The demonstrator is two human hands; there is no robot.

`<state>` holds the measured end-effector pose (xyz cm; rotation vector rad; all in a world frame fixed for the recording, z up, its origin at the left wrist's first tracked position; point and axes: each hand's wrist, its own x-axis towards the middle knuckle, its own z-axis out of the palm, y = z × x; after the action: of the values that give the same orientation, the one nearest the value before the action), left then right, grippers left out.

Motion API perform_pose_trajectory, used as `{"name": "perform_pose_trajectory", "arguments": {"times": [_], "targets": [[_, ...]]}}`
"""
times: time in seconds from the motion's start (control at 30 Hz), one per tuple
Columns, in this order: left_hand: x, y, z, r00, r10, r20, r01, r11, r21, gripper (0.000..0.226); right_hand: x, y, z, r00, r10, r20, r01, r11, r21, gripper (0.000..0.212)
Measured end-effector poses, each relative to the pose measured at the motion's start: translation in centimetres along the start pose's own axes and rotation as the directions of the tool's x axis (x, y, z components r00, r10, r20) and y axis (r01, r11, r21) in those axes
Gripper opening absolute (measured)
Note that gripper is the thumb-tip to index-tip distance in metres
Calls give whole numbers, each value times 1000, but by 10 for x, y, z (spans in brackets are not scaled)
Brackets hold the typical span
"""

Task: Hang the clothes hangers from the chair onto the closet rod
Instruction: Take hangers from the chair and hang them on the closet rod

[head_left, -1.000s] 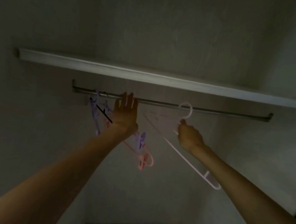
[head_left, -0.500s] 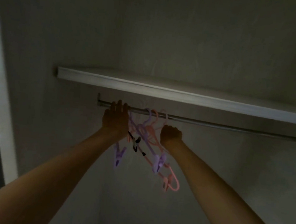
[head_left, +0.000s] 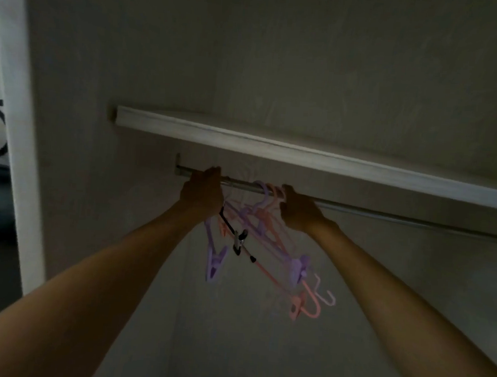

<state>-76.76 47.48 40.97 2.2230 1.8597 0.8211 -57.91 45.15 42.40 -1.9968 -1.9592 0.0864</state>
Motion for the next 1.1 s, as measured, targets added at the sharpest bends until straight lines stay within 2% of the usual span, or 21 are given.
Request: {"name": "perform_pose_trajectory", "arguments": {"times": [0.13,0.37,0.53,0.7,0.87,0.93,1.0,1.03,1.07,1.1], "targets": [[3,-8,1,1000,16,5,-16,1000,24,70,-2,-16,12,990,-138,-41,139,990,28,54],[0,-12,4,999,34,21,-33,999,-29,68,9,-43,22,986,-168,-5,168,986,19,59],[0,-11,5,999,25,46,-15,980,-200,67,13,-68,27,973,-214,87,195,962,189,61],[2,-14,10,998,46,40,-34,960,-278,63,12,-80,32,960,-278,29,264,934,241,55],[2,-24,9,999,26,-31,-35,944,-327,67,13,-72,37,945,-328,2,300,868,397,43],[0,-27,13,998,-17,-67,-7,944,-330,72,19,-61,46,965,-227,-133,263,841,473,37],[-2,-31,19,993,-111,-49,88,939,-332,82,19,-53,57,978,19,-205,123,747,653,23],[-4,-32,21,987,-159,-4,149,935,-322,88,14,-51,63,983,100,-155,46,679,733,20],[-5,-35,25,978,-198,60,207,930,-304,91,6,-51,68,993,110,-30,-46,626,779,18],[-7,-37,29,970,-214,110,238,928,-288,91,-1,-52,75,988,62,143,-150,622,768,28]]}}
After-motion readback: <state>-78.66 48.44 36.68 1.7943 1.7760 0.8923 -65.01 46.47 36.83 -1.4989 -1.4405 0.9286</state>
